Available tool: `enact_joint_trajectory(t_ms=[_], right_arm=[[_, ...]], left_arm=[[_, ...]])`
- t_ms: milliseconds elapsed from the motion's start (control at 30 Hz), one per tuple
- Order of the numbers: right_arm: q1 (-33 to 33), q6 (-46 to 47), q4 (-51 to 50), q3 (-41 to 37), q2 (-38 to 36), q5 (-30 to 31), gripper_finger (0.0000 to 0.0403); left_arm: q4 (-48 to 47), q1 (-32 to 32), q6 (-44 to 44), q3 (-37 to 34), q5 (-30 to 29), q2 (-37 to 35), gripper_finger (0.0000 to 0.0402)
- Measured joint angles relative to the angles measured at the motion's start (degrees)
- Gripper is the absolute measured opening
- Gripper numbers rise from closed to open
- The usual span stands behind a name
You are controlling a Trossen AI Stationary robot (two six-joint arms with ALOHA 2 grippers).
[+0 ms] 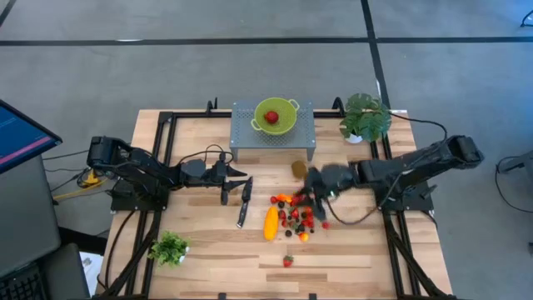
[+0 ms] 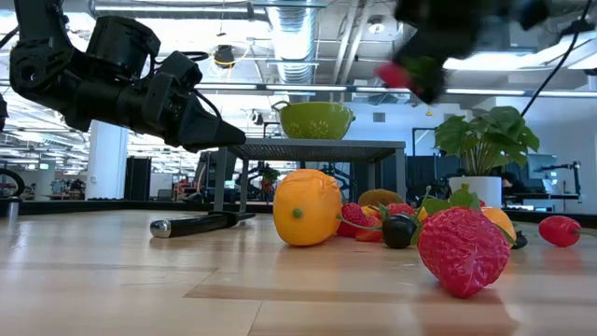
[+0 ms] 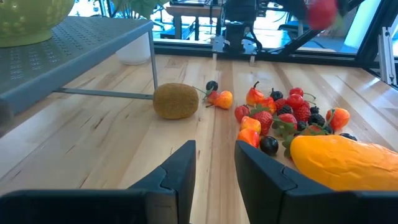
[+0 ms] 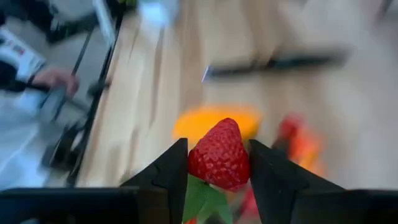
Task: Pick & Place Fruit
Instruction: Put the strawberry into the green strainer bowl on the shelf
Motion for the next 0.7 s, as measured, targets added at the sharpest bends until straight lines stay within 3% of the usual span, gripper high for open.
enact_joint_trajectory(t_ms=[300,500,700], right_arm=[[-17.37,-15.48,11.6,9.36,0.0,0.06,0.0155],[-26.39,-15.32,14.98,9.93,0.21,0.06,0.0132],[-30.37,-13.94,19.52,9.9,6.75,-0.2,0.0156]], left_arm=[[0.04,-0.01,0.02,0.0,-0.04,0.0,0.0106],[0.13,0.01,0.02,0.0,-0.28,0.0,0.0106],[0.52,0.01,0.01,0.02,-0.26,0.0,0.0106]])
